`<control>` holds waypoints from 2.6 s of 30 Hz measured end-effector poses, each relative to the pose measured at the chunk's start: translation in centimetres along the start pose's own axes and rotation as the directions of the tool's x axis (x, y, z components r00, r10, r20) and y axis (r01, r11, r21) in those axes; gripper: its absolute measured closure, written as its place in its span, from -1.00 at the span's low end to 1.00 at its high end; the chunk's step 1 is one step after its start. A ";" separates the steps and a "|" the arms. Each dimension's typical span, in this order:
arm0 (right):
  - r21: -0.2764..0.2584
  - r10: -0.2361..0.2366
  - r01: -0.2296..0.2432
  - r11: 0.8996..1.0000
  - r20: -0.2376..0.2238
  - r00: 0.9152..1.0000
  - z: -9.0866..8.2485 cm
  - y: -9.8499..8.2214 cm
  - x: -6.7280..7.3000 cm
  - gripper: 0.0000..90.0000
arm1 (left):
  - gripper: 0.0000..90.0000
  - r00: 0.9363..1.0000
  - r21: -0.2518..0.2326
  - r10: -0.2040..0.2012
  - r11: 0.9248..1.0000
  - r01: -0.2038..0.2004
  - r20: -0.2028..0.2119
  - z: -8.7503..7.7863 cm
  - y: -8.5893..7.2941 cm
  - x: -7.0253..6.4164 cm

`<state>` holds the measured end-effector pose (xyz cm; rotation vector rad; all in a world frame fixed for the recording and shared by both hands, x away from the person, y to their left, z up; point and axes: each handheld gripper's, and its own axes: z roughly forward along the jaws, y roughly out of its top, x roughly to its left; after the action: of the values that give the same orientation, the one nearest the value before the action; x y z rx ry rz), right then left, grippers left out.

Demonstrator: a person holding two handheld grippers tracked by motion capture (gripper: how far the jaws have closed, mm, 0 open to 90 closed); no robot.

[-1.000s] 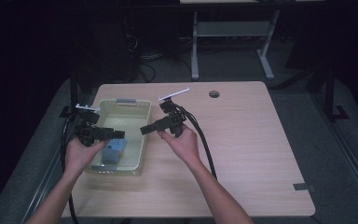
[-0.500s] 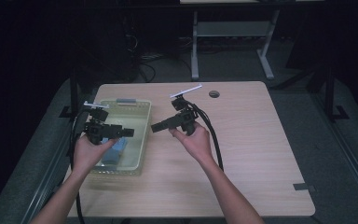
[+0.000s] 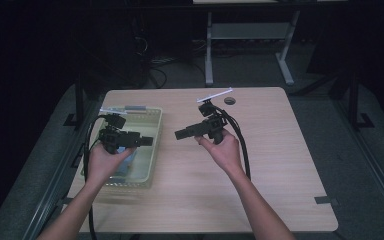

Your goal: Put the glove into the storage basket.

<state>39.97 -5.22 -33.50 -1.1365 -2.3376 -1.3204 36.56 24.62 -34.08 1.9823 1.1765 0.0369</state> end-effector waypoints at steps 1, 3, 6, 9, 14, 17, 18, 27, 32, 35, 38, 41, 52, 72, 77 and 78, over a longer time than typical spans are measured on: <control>-0.003 0.006 -0.006 1.000 -0.001 1.000 -0.2 -0.1 -0.1 -0.22 | -0.39 1.000 -0.001 0.002 1.000 -0.002 0.001 0.1 0.1 -0.2; -0.007 0.009 -0.009 1.000 0.005 1.000 -0.6 -0.2 -0.3 -0.22 | -0.39 1.000 -0.004 0.009 1.000 -0.009 0.003 0.2 0.2 -0.4; -0.006 0.015 -0.014 1.000 0.017 1.000 -1.2 -0.5 -0.7 -0.23 | -0.39 1.000 -0.004 0.011 1.000 -0.011 0.010 0.4 0.3 -0.8; -0.008 0.017 -0.017 1.000 0.032 0.999 -1.7 -0.9 -1.1 -0.24 | -0.39 1.000 0.000 0.020 1.000 -0.020 0.015 0.6 0.4 -1.2; -0.012 0.030 -0.029 1.000 0.046 0.998 -2.4 -1.4 -1.7 -0.24 | -0.40 0.999 0.003 0.032 0.999 -0.032 0.021 1.1 0.7 -1.8; -0.008 0.032 -0.032 0.999 0.056 0.998 -2.8 -1.6 -2.0 -0.25 | -0.40 0.999 -0.001 0.037 0.999 -0.037 0.026 1.4 0.8 -2.4; -0.008 0.032 -0.032 0.999 0.056 0.998 -2.8 -1.6 -2.0 -0.25 | -0.40 0.999 -0.001 0.037 0.999 -0.037 0.026 1.4 0.8 -2.4; -0.021 0.071 -0.069 0.997 0.091 0.993 -4.7 -2.6 -2.9 -0.28 | -0.41 0.997 0.005 0.081 0.997 -0.081 -0.016 2.4 0.9 -3.6; -0.028 0.084 -0.082 0.996 0.098 0.992 -5.5 -3.3 -3.6 -0.28 | -0.44 0.997 0.008 0.079 0.997 -0.079 0.005 3.0 1.1 -4.2; -0.023 0.092 -0.090 0.996 0.108 0.990 -5.9 -3.6 -3.9 -0.29 | -0.44 0.996 0.014 0.086 0.996 -0.086 0.014 3.3 1.2 -4.5; -0.026 0.093 -0.091 0.996 0.115 0.989 -6.3 -3.9 -4.1 -0.29 | -0.44 0.996 0.010 0.084 0.996 -0.085 0.023 3.5 1.2 -4.8; -0.029 0.095 -0.092 0.995 0.120 0.988 -6.7 -4.3 -4.4 -0.29 | -0.46 0.996 0.011 0.090 0.996 -0.090 0.029 3.6 1.3 -5.1; -0.038 0.124 -0.120 0.992 0.137 0.983 -8.0 -5.7 -5.5 -0.33 | -0.52 0.994 0.004 0.096 0.995 -0.096 0.047 4.4 1.2 -6.2; -0.060 0.183 -0.176 0.983 0.159 0.970 -9.9 -9.1 -7.9 -0.34 | -0.56 0.988 0.001 0.128 0.992 -0.129 0.081 5.9 0.9 -7.9; -0.058 0.196 -0.189 0.980 0.170 0.966 -10.1 -9.9 -8.5 -0.34 | -0.57 0.985 0.003 0.150 0.989 -0.151 0.081 6.5 0.7 -8.5; -0.056 0.195 -0.188 0.981 0.171 0.966 -10.1 -10.2 -8.7 -0.34 | -0.57 0.986 0.001 0.147 0.989 -0.147 0.081 6.6 0.6 -8.6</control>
<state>36.82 -20.90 -38.78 -1.5066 -2.2568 -1.2479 34.77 13.96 -35.04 2.0539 0.9783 0.0280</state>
